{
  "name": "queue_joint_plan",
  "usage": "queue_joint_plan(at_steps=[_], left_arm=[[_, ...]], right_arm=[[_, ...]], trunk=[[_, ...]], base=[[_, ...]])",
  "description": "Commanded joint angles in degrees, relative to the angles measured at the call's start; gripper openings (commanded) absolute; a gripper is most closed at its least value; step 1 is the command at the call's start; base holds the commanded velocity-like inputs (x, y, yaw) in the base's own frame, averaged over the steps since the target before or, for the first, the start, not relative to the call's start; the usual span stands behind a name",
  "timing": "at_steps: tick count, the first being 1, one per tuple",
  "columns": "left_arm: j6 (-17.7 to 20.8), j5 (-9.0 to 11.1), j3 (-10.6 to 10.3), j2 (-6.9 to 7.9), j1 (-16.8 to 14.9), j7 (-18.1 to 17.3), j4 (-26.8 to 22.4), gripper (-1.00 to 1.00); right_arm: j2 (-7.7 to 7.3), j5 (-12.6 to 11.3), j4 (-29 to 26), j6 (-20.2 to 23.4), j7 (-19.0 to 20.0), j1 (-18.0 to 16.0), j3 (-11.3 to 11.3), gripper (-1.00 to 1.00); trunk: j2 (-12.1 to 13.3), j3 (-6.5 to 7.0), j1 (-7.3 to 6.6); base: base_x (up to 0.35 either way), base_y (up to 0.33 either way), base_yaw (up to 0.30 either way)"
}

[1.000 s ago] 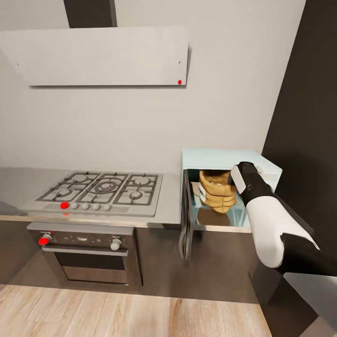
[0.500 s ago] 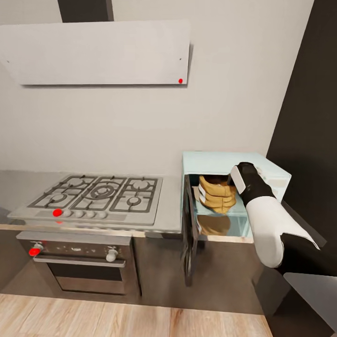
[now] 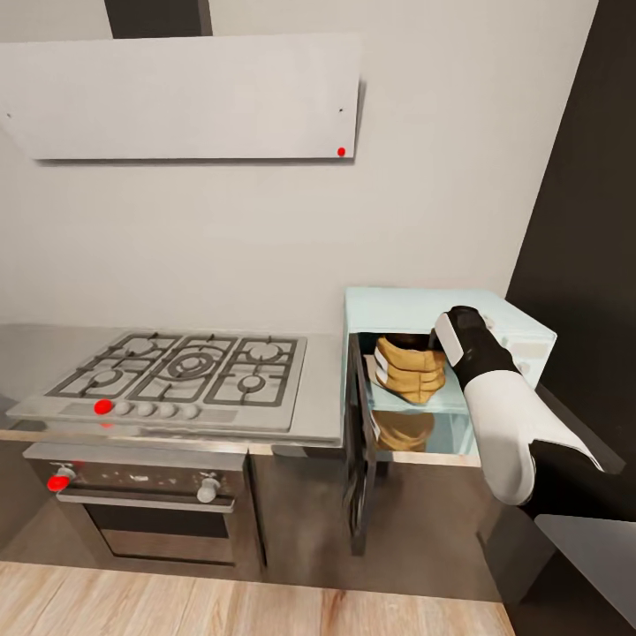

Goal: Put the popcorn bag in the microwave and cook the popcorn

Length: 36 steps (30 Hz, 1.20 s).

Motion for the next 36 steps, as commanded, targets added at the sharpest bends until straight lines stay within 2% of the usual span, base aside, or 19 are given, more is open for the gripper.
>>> queue_joint_plan(at_steps=[1,5,6,19,24,29,30,31,36], left_arm=[[-0.06,0.26,0.02,-0.01,0.01,0.06,-0.04,1.00],[-0.06,0.26,0.02,-0.01,0.02,0.07,-0.04,1.00],[-0.06,0.26,0.02,-0.01,0.01,0.06,-0.04,1.00],[-0.06,0.19,-0.03,-0.13,0.01,0.01,-0.04,1.00],[-0.06,0.18,0.00,-0.18,0.00,0.06,-0.04,1.00],[-0.06,0.18,-0.05,-0.19,0.02,0.08,-0.04,1.00],[-0.08,0.18,-0.06,-0.19,0.01,0.09,-0.04,1.00],[-0.07,0.18,-0.06,-0.19,0.01,0.06,-0.04,1.00],[-0.07,0.18,0.00,-0.19,0.01,0.09,-0.04,1.00]], right_arm=[[0.03,-0.33,1.76,0.33,-0.37,-0.01,-0.21,-1.00],[0.01,-0.33,1.74,0.34,-0.37,-0.01,-0.21,-1.00],[0.03,-0.33,1.73,0.34,-0.37,-0.01,-0.21,1.00],[0.02,-0.25,1.25,0.94,-0.27,-0.01,0.05,1.00],[-0.06,-0.79,0.99,0.95,0.29,-0.03,-0.06,1.00],[-0.04,-0.86,0.52,0.24,3.10,-0.05,-0.18,1.00],[0.03,-0.88,-0.34,-0.05,3.83,-0.05,-0.19,1.00],[0.12,-0.88,-3.57,-2.06,6.37,-0.08,-0.20,1.00],[0.50,-0.95,-11.42,-1.90,6.85,-0.08,-0.21,1.00]], trunk=[[-0.03,-0.07,0.01],[-0.03,-0.07,0.01],[-0.03,-0.07,0.01],[-0.03,-0.07,0.01],[-0.03,-0.07,0.01],[-0.03,-0.07,0.01],[-0.03,-0.07,0.01],[-0.03,-0.07,0.01],[-0.03,-0.07,0.01]], base=[[0.000,0.000,0.000],[0.000,0.000,0.000],[0.000,0.000,0.000],[-0.008,0.000,0.000],[-0.289,0.000,0.000],[-0.334,0.000,0.000],[-0.335,0.000,0.000],[-0.333,0.000,0.000],[-0.310,0.000,0.000]])
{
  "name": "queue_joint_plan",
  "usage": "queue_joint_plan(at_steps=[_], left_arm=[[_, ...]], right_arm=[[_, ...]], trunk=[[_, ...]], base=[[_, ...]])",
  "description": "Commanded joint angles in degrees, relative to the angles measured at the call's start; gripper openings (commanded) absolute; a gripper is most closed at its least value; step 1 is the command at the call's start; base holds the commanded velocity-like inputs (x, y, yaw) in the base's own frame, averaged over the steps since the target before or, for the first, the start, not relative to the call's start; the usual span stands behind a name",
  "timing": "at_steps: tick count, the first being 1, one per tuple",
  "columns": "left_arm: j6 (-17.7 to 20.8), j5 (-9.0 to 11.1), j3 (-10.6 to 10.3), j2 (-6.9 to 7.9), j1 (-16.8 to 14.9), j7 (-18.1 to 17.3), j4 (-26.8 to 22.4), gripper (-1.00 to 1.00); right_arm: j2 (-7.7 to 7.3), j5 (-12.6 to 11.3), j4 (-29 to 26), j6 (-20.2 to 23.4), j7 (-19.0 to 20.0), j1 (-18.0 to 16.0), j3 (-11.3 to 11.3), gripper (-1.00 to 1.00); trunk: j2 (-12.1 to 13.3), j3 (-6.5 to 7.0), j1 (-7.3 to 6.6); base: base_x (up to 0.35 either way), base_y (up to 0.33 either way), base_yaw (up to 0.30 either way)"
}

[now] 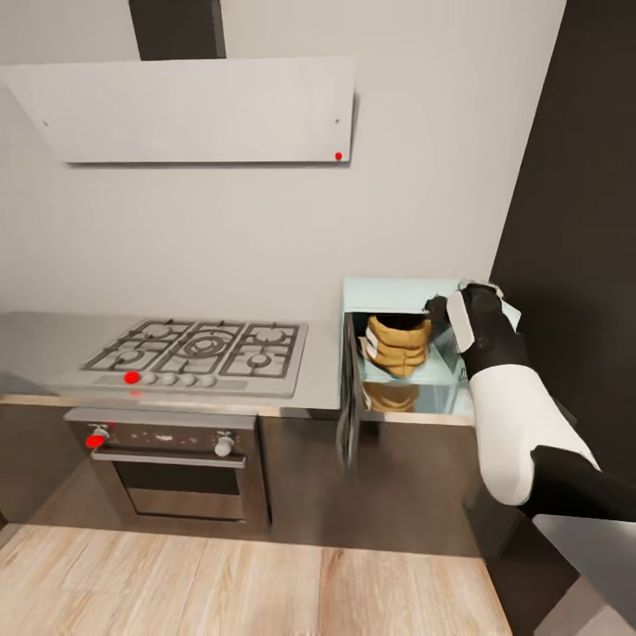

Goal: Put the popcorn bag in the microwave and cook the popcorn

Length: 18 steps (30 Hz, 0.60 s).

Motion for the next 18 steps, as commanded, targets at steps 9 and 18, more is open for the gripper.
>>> queue_joint_plan(at_steps=[9,18], left_arm=[[-0.07,0.22,-0.04,-0.01,0.01,-0.02,-0.04,1.00],[-0.10,0.25,-0.05,-0.01,0.02,-0.01,-0.04,1.00]], right_arm=[[0.29,0.09,-2.45,0.00,-0.37,1.61,0.24,1.00],[0.26,0.35,-2.13,-7.12,5.42,14.19,4.96,1.00]], trunk=[[-0.04,-0.07,-0.03],[-0.04,-0.07,-0.03]], base=[[-0.207,0.000,0.000],[-0.003,0.000,0.000]])
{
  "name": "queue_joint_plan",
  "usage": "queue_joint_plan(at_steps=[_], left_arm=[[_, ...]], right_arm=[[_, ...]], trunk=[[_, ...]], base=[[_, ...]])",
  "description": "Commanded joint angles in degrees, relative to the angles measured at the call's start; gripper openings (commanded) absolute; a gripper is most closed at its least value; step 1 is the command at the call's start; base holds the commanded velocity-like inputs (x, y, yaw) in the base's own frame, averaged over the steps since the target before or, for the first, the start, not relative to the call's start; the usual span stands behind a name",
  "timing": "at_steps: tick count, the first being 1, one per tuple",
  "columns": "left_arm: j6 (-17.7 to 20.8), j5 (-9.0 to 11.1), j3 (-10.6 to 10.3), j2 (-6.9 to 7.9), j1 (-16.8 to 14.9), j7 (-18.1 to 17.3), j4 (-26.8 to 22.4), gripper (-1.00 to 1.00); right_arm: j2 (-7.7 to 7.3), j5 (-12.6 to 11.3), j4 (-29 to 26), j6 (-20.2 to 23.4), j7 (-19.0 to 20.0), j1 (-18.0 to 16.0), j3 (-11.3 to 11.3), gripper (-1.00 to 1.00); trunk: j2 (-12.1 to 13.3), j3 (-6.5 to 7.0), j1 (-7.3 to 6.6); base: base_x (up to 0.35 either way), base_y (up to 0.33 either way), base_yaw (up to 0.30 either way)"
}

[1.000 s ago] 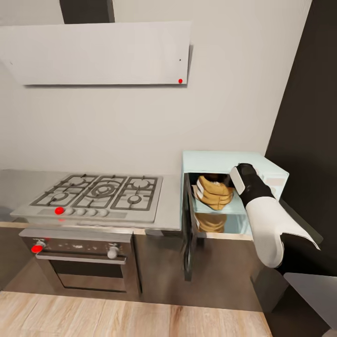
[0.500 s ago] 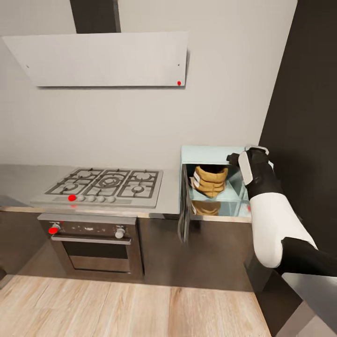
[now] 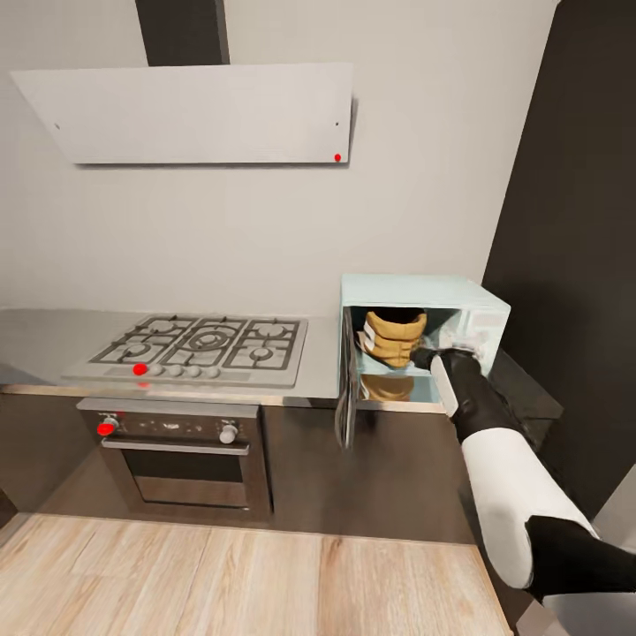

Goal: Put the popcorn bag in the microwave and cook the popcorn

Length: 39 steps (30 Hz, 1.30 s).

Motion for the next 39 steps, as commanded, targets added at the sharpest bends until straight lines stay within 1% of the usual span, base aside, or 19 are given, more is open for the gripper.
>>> queue_joint_plan(at_steps=[1,2,3,6,10,12,15,19,23,27,31,33,39], left_arm=[[-0.05,0.27,0.02,-0.01,0.00,0.04,-0.04,1.00],[-0.06,0.27,0.02,0.03,-0.02,0.04,-0.04,1.00],[-0.06,0.27,0.01,0.06,-0.02,0.05,-0.04,1.00],[-0.05,0.27,0.04,0.07,-0.04,0.04,-0.04,1.00],[-0.06,0.27,0.09,0.01,-0.03,0.06,-0.04,1.00],[-0.04,0.27,0.08,0.00,-0.03,0.10,-0.04,1.00],[-0.03,0.27,0.03,-0.01,-0.02,0.11,-0.04,1.00],[-0.05,0.27,0.01,-0.01,-0.03,0.11,-0.04,1.00],[-0.04,0.27,0.03,0.01,-0.01,0.11,-0.04,1.00],[-0.03,0.27,0.09,0.07,-0.03,0.11,-0.04,1.00],[-0.04,0.27,0.08,0.08,-0.04,0.10,-0.04,1.00],[-0.03,0.27,0.08,0.08,-0.04,0.10,-0.04,1.00],[-0.04,0.27,0.07,0.08,-0.04,0.11,-0.04,1.00]], right_arm=[[0.05,-0.21,-0.08,-2.21,-0.16,1.90,1.11,1.00],[0.05,-0.19,-0.08,-4.37,-0.15,3.42,2.32,1.00],[0.05,-0.46,0.10,-7.45,-0.09,4.69,3.38,1.00],[0.10,-0.63,1.92,-10.03,-0.16,5.20,3.81,1.00],[0.15,-0.77,4.50,-15.32,-0.26,5.37,3.95,1.00],[0.66,-0.63,5.19,-16.37,-0.34,5.39,3.97,1.00],[1.31,-0.19,5.64,-16.68,-0.52,5.39,4.03,1.00],[1.63,-0.16,5.28,-16.65,-0.49,5.40,4.01,1.00],[1.66,-0.73,4.75,-16.88,-0.56,5.40,3.84,1.00],[1.71,-0.23,4.36,-16.87,-0.45,5.40,3.89,1.00],[1.77,-0.14,4.32,-16.14,-0.51,5.40,3.98,1.00],[1.76,-0.15,4.30,-14.87,-0.89,5.40,3.99,1.00],[1.77,-0.24,4.14,-13.79,-1.13,5.40,3.99,1.00]], trunk=[[-0.04,-0.05,0.00],[-0.04,-0.05,0.00],[-0.04,-0.05,0.00],[-0.04,-0.05,0.00],[-0.04,-0.05,0.00],[-0.04,-0.05,0.00],[-0.04,-0.05,0.00],[-0.04,-0.05,0.00],[-0.04,-0.05,0.00],[-0.04,-0.05,0.00],[-0.04,-0.05,0.00],[-0.04,-0.05,0.00],[-0.04,-0.05,0.00]], base=[[0.000,0.000,0.000],[0.000,0.000,0.000],[0.000,0.000,0.000],[0.000,0.000,0.000],[0.000,0.000,0.000],[0.000,0.000,0.000],[0.000,0.000,0.000],[0.000,0.000,0.000],[0.006,0.000,0.000],[0.095,0.000,0.000],[0.019,0.000,0.000],[0.003,0.000,0.028],[0.000,0.000,0.208]])
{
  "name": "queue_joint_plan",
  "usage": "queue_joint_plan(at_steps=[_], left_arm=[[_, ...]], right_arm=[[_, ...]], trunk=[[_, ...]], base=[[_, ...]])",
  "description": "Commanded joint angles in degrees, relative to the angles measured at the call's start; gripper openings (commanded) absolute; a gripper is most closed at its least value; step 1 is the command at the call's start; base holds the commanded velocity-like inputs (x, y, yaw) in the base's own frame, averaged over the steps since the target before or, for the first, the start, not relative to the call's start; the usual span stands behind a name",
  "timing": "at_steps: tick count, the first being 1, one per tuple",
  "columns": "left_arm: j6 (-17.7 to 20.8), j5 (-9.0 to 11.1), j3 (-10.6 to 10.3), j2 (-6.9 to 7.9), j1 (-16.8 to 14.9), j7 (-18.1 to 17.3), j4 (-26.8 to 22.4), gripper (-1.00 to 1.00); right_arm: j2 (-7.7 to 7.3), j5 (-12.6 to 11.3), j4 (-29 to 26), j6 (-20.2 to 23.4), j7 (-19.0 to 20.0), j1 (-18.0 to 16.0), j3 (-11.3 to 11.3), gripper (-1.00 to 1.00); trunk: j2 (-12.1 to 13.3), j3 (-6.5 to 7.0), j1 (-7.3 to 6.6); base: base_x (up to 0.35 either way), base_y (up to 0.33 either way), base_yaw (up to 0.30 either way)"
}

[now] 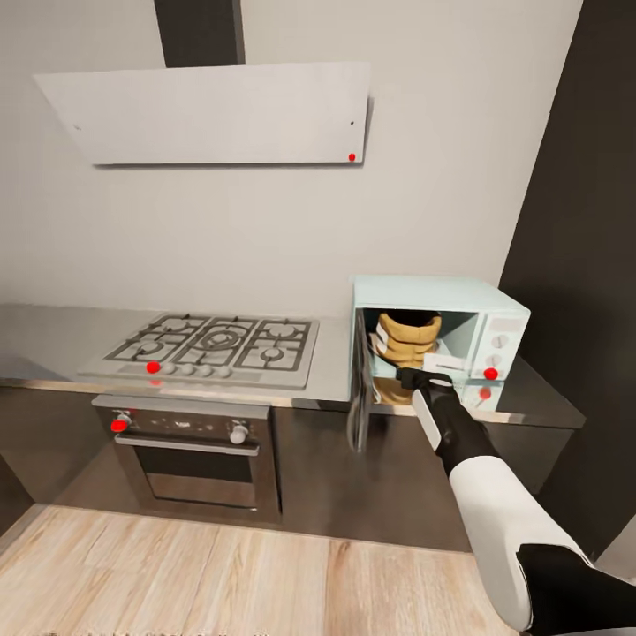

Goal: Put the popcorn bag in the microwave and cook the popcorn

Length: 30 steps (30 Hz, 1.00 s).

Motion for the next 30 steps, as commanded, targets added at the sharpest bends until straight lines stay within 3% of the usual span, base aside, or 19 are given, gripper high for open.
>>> queue_joint_plan(at_steps=[1,12,14,15,18,20,23,30], left_arm=[[-0.07,0.26,0.02,-0.01,0.01,0.05,-0.03,1.00],[-0.09,0.29,0.09,-0.28,0.00,0.02,-0.46,1.00],[-0.12,-0.12,-0.24,-1.37,0.04,-0.04,-2.04,1.00],[-0.08,-0.05,-0.37,-1.58,0.05,-0.24,-2.07,1.00],[-0.06,0.20,-0.12,-1.60,0.01,-0.14,-2.07,1.00],[-0.09,0.01,-0.13,-0.62,0.01,-0.07,-1.97,1.00],[-0.07,-0.23,-0.24,3.31,-0.01,-0.04,-1.88,1.00],[-0.07,-0.31,-0.28,3.74,0.00,-0.03,-1.88,1.00]], right_arm=[[0.01,-0.26,-0.16,0.26,-0.17,-0.02,-0.08,1.00],[-0.18,-0.40,-1.40,-1.79,-0.21,-0.02,-0.21,1.00],[1.43,-0.15,-1.95,-2.15,-0.33,0.03,-0.03,1.00],[2.94,0.65,-2.64,-2.26,-0.83,0.53,-0.02,1.00],[4.35,1.44,-3.29,-2.31,-1.17,1.76,-0.18,1.00],[4.52,2.27,-3.62,-2.19,-1.58,2.07,-0.09,1.00],[4.76,4.52,-3.57,-1.11,-4.90,2.33,-0.11,1.00],[4.62,4.53,-1.90,-0.39,-14.06,2.35,-0.12,1.00]], trunk=[[-0.04,-0.06,0.00],[-0.04,-0.06,0.00],[-0.04,-0.06,0.00],[-0.04,-0.06,0.00],[-0.04,-0.06,0.00],[-0.04,-0.06,0.00],[-0.04,-0.06,0.00],[-0.04,-0.06,0.00]], base=[[0.000,0.000,0.108],[0.000,0.000,0.015],[0.000,0.000,0.000],[0.000,0.000,0.000],[0.000,0.000,0.000],[0.000,0.000,0.000],[0.000,0.000,0.000],[0.000,0.000,0.000]])
